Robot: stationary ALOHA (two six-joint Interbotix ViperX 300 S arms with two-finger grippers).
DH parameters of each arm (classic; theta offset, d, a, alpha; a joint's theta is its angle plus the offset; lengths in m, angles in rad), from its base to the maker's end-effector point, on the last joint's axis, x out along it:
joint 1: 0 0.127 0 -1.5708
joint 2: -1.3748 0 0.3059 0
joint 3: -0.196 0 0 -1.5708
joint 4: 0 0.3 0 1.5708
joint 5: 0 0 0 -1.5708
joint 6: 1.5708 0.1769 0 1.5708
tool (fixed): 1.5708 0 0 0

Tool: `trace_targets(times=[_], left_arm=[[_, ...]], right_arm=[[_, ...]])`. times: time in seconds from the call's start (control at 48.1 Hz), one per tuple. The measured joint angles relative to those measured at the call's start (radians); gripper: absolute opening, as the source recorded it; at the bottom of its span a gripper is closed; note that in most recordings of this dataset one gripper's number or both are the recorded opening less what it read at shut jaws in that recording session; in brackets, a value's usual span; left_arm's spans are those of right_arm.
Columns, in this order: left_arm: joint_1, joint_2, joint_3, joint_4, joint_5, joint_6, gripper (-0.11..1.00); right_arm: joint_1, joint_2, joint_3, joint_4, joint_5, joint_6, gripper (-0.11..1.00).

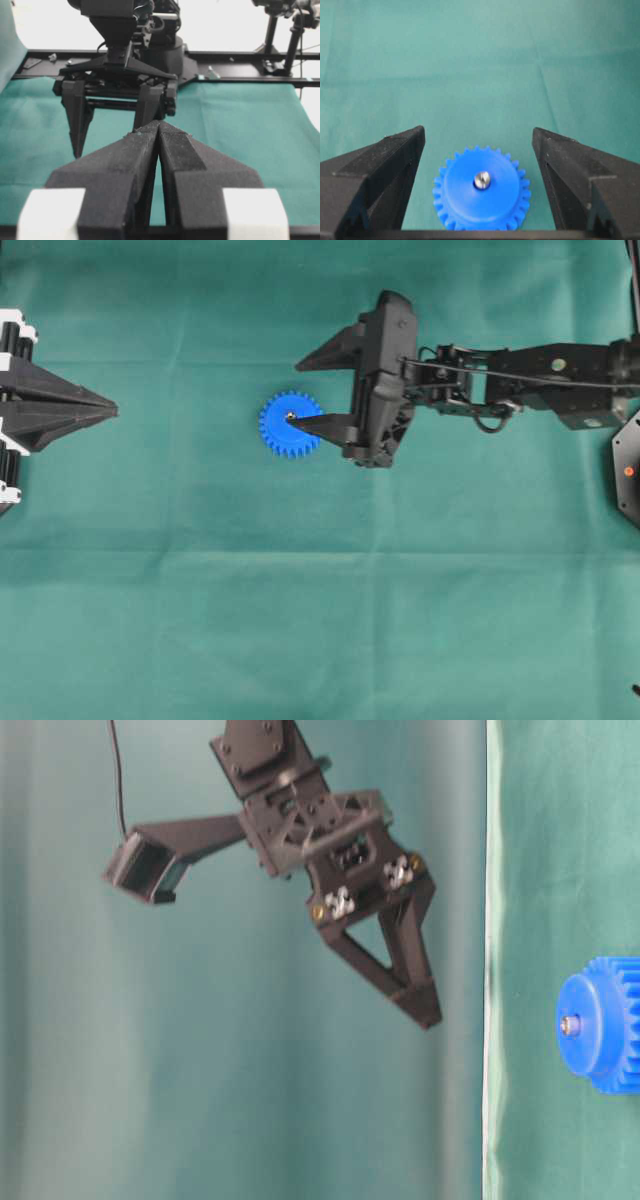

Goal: Insert the shaft placed at a random location into the center hole of the medium gear at another random location.
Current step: 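Open the right gripper and withdraw it up and right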

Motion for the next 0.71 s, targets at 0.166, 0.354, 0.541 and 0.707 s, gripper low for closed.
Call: trace_targets(times=[0.166, 0.354, 0.541, 0.707], left_arm=[[0.002, 0.002, 0.000, 0.000, 0.000, 0.000, 0.00], [0.000, 0.002, 0.000, 0.000, 0.000, 0.000, 0.00], [0.000, 0.002, 0.000, 0.000, 0.000, 0.000, 0.00], [0.000, 0.002, 0.000, 0.000, 0.000, 0.000, 0.00]], right_arm=[[0.000, -0.043, 0.052, 0.000, 0.002, 0.002, 0.90], [-0.002, -0.094, 0.112, 0.000, 0.003, 0.000, 0.90], [0.000, -0.138, 0.161, 0.000, 0.008, 0.000, 0.90], [0.000, -0.167, 0.189, 0.000, 0.014, 0.002, 0.90]])
